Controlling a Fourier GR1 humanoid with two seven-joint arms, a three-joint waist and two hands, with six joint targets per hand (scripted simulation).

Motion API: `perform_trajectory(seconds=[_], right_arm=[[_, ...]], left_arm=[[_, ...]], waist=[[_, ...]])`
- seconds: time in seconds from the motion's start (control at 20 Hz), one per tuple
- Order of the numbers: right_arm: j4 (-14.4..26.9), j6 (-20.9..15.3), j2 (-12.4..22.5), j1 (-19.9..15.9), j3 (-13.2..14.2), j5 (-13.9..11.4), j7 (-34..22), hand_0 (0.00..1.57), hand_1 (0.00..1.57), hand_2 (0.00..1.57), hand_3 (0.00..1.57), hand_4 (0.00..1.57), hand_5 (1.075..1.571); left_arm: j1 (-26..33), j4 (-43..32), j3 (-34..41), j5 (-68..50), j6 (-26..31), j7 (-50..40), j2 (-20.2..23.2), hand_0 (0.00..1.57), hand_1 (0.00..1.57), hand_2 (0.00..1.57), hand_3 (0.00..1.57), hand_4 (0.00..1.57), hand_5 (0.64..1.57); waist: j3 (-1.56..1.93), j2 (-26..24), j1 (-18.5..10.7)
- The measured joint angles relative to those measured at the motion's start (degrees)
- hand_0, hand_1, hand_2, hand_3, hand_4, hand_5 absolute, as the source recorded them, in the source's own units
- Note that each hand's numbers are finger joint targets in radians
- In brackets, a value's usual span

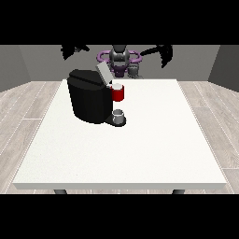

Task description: Insert the coffee pod into the coffee machine and close the lid

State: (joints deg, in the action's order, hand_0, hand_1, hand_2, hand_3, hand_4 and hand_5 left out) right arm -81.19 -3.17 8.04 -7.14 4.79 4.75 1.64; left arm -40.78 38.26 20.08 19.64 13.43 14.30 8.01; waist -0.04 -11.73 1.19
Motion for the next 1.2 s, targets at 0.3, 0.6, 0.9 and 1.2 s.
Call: perform_trajectory(seconds=[0.3,0.6,0.9,1.2], right_arm=[[-2.04,1.56,1.18,-3.01,-0.73,0.27,-3.06,0.0,0.0,0.0,0.0,0.0,1.571],[-1.42,2.99,2.07,-5.03,-2.19,-1.43,-3.46,0.0,0.0,0.0,0.0,0.24,1.571],[-0.94,4.77,2.5,-7.19,-3.0,-2.36,-4.33,0.0,0.0,0.0,0.0,0.0,1.571],[3.05,4.85,1.64,-11.81,-1.62,-1.93,-3.62,0.0,0.0,0.0,0.0,0.0,1.571]], left_arm=[[4.58,2.82,0.14,-3.54,1.27,-1.2,-3.6,0.0,0.0,0.0,0.0,0.0,1.571],[7.99,7.48,0.16,-7.87,3.77,-2.92,-5.4,0.0,0.0,0.0,0.0,0.0,1.571],[13.86,15.44,-1.83,-10.89,5.32,-4.87,-6.46,0.0,0.0,0.0,0.0,0.11,1.571],[18.0,23.01,-4.96,-14.21,5.07,-6.2,-6.71,0.0,0.0,0.0,0.0,0.0,1.571]], waist=[[0.03,-1.92,-4.13],[0.03,-1.39,-7.82],[0.05,-0.09,-9.16],[0.04,3.78,-10.51]])
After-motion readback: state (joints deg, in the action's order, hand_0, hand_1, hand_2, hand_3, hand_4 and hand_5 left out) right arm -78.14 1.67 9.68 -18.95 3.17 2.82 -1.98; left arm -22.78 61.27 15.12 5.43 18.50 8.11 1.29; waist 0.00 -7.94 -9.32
